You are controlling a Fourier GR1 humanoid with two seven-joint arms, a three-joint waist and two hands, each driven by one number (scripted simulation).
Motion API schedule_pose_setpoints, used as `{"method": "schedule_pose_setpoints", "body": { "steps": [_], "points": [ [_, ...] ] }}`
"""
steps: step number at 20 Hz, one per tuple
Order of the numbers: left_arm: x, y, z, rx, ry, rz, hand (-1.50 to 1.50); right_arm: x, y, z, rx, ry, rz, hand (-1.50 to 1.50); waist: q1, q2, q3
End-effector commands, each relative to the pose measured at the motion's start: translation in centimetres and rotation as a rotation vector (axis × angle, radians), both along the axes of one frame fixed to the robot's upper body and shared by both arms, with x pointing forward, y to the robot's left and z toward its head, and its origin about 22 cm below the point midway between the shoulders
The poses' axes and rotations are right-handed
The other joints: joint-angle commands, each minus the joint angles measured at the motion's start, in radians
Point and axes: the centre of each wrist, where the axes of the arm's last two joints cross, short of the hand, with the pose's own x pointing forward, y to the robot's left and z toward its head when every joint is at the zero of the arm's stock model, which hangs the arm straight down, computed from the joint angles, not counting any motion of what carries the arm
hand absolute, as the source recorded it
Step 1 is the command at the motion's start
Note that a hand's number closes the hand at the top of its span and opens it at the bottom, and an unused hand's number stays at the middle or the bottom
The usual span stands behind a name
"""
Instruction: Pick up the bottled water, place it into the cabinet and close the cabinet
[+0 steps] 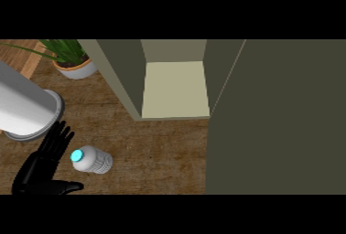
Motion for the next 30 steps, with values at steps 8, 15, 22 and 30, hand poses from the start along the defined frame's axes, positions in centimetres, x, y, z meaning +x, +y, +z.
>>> {"method": "schedule_pose_setpoints", "body": {
  "steps": [8, 15, 22, 30],
  "points": [
    [-0.3, -1.8, -8.0, -0.048, -0.005, -0.087, -1.5, -1.9, -0.2, 3.5, -0.036, -0.069, -0.022, -1.5, 0.0, 0.003, -0.002],
    [1.1, -3.7, -10.3, -0.136, -0.01, -0.097, 1.5, -2.3, -0.3, 2.5, -0.046, -0.061, -0.001, -1.5, -0.01, 0.003, -0.002],
    [1.4, -3.2, -10.7, 0.067, -0.074, -0.143, 1.5, -2.3, -0.9, 3.2, -0.054, -0.057, 0.022, -1.5, -0.002, 0.007, -0.002],
    [1.0, -6.0, -11.8, 0.182, -0.261, -0.107, 1.5, -3.2, -0.2, 3.2, -0.038, -0.038, -0.008, -1.5, -0.004, 0.002, -0.002]
  ]
}}
